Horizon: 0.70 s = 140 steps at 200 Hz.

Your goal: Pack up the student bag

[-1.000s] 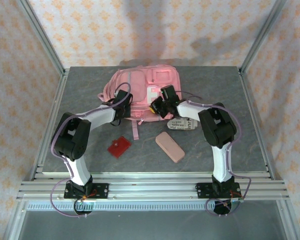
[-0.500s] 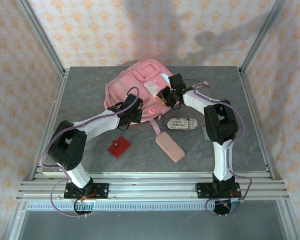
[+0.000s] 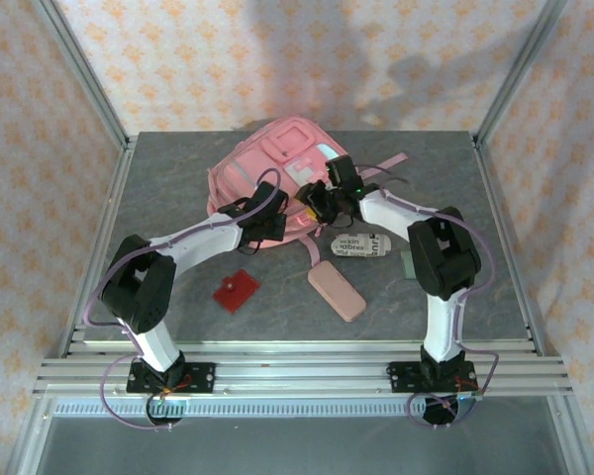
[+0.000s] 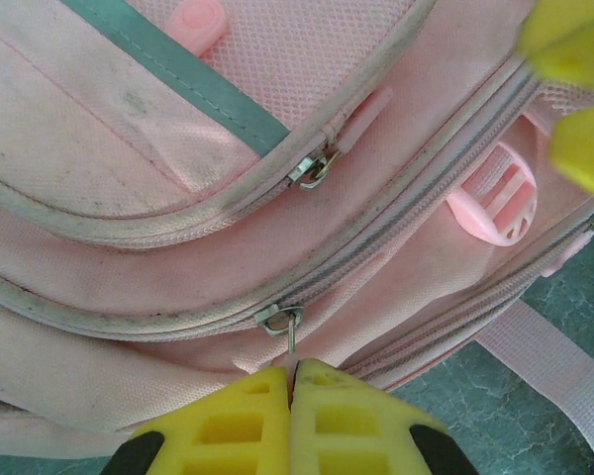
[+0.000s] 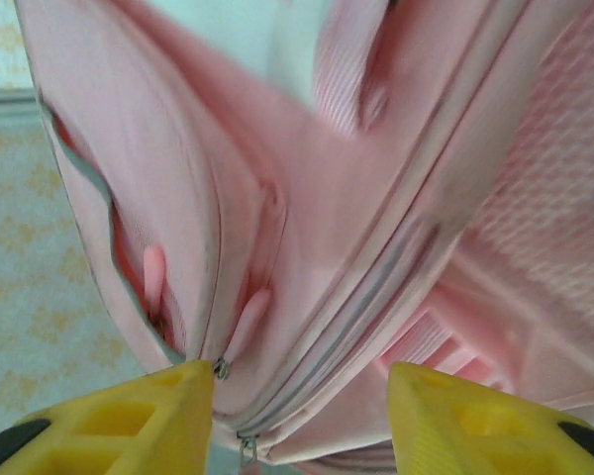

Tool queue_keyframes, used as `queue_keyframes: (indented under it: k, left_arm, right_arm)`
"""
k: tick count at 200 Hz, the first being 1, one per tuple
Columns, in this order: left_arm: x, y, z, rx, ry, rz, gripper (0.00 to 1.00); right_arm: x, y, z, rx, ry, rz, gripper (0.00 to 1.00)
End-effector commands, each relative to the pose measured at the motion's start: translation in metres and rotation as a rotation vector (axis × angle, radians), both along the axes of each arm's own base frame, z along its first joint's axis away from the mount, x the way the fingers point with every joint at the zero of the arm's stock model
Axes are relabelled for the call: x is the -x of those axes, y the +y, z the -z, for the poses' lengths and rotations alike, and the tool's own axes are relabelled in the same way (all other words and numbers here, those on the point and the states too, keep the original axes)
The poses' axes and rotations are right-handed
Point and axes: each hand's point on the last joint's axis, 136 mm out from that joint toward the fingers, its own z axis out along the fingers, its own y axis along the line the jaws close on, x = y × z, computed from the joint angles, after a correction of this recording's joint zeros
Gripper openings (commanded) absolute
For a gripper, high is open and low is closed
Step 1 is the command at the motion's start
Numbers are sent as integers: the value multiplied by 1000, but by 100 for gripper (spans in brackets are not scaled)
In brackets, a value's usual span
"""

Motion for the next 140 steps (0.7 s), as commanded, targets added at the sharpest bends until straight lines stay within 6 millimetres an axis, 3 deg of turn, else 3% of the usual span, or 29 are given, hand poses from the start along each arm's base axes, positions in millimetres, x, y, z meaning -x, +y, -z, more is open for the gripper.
queue_keyframes:
  k: [1, 43, 67, 79, 123, 140]
  left_arm:
    - [-2, 1, 1, -28, -10, -5, 0]
    - [-2, 5, 18, -59, 12, -20, 0]
    - [-3, 8, 29, -85, 24, -37, 0]
    - [-5, 9, 34, -97, 29, -46, 7]
    - [-14, 11, 45, -127, 30, -71, 31]
    - [-17, 10, 47, -138, 28, -78, 32]
  right_arm:
    - [-1, 18, 9, -37, 35, -17, 48]
    - [-7, 21, 31, -5, 87, 22, 42]
    - [-11, 19, 47, -9, 118, 50, 22]
    - [-10, 21, 51, -19, 123, 52, 17]
    - [-8, 18, 50, -19, 112, 57, 14]
    - [-8, 18, 50, -22, 110, 57, 14]
